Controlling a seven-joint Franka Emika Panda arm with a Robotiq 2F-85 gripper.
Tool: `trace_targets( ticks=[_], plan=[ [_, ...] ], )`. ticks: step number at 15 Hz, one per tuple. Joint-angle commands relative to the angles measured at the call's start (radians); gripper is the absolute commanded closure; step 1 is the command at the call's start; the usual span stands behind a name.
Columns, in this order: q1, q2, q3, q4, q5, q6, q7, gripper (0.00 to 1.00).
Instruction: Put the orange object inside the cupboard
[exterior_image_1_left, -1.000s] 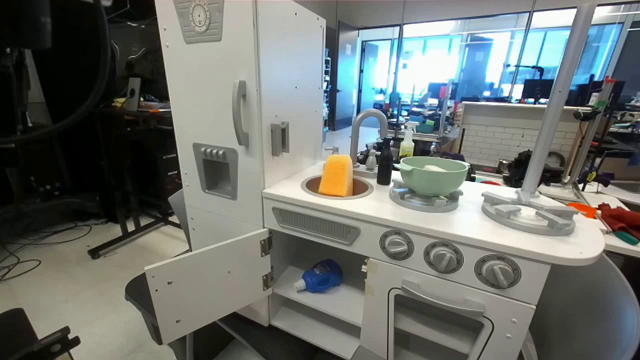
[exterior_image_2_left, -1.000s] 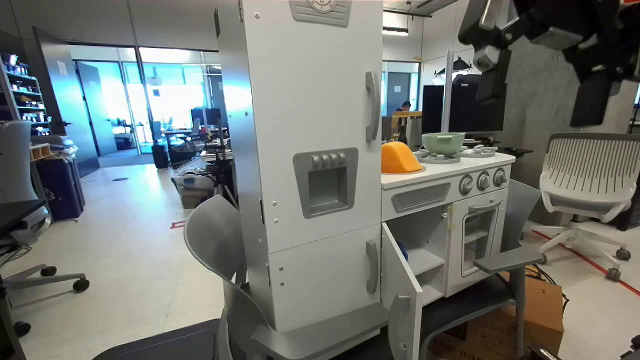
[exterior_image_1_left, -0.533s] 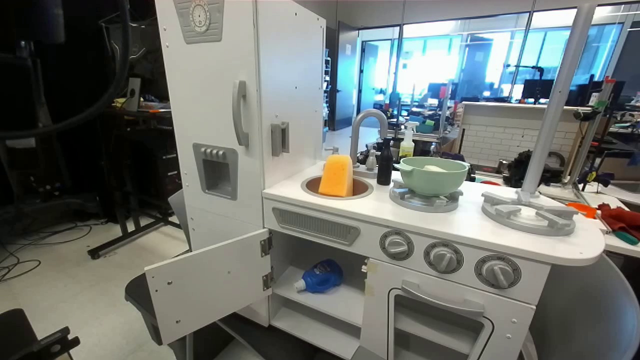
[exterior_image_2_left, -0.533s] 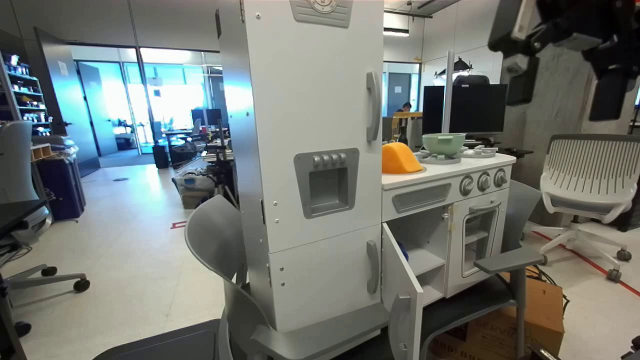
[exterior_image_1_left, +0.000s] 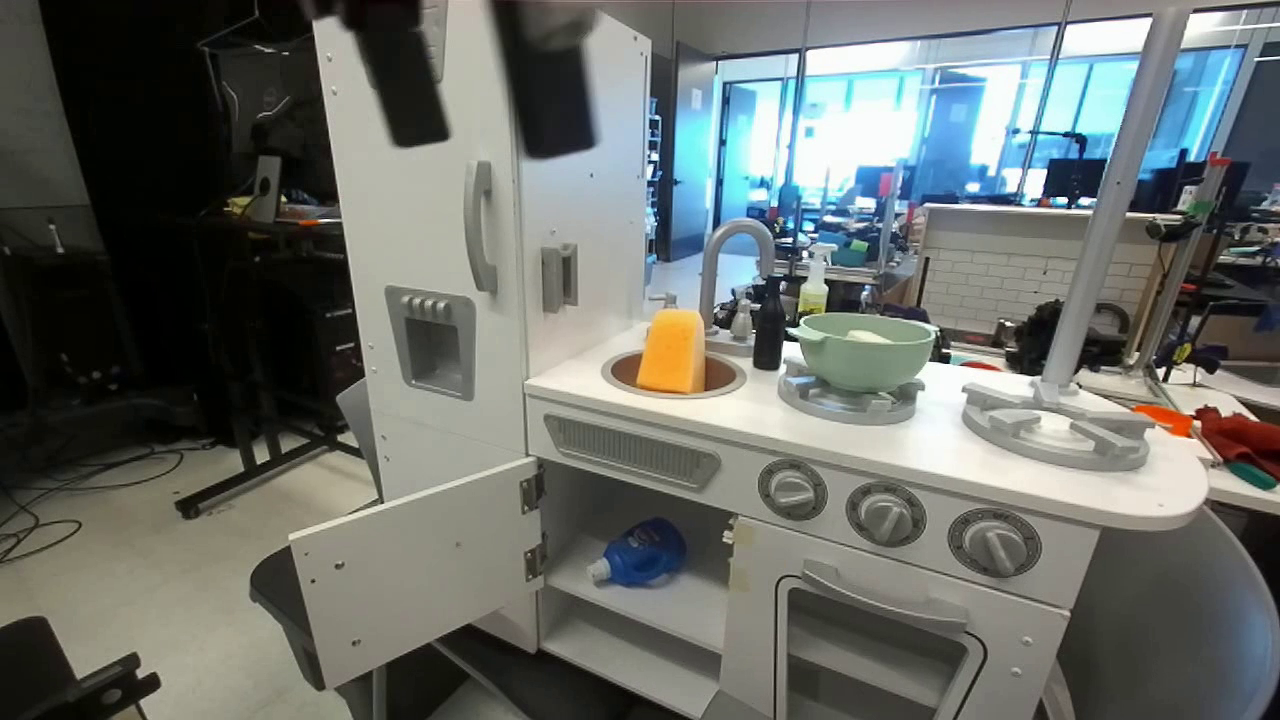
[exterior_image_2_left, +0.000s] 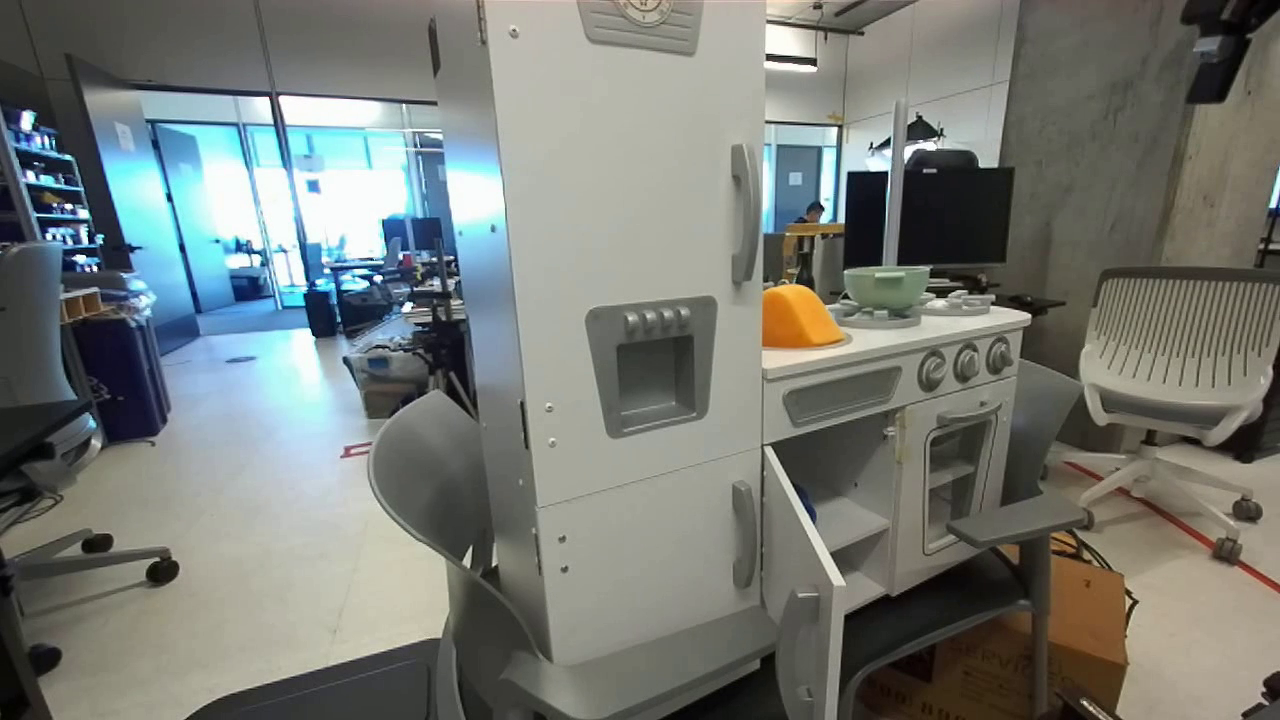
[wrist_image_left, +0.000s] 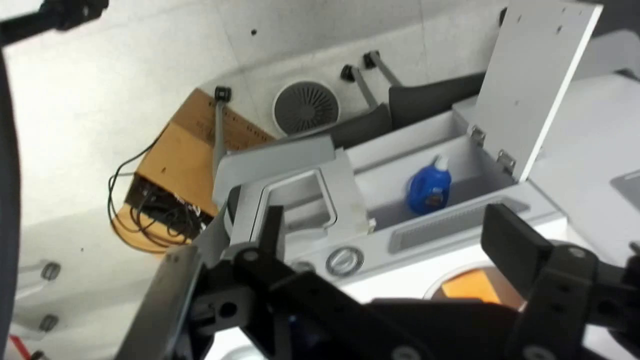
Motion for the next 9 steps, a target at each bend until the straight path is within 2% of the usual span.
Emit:
trace_targets(
  ticks=[1, 4, 9],
  plan=[
    [0.017, 0.162, -0.050, 0.177, 0.027, 0.108, -0.090, 0.00],
    [0.036, 0.304, -0.036, 0.320, 0.046, 0.170, -0.111, 0.00],
    [0.069, 0.544, 0.029, 0.541, 0.037, 0.204, -0.098, 0.00]
  ],
)
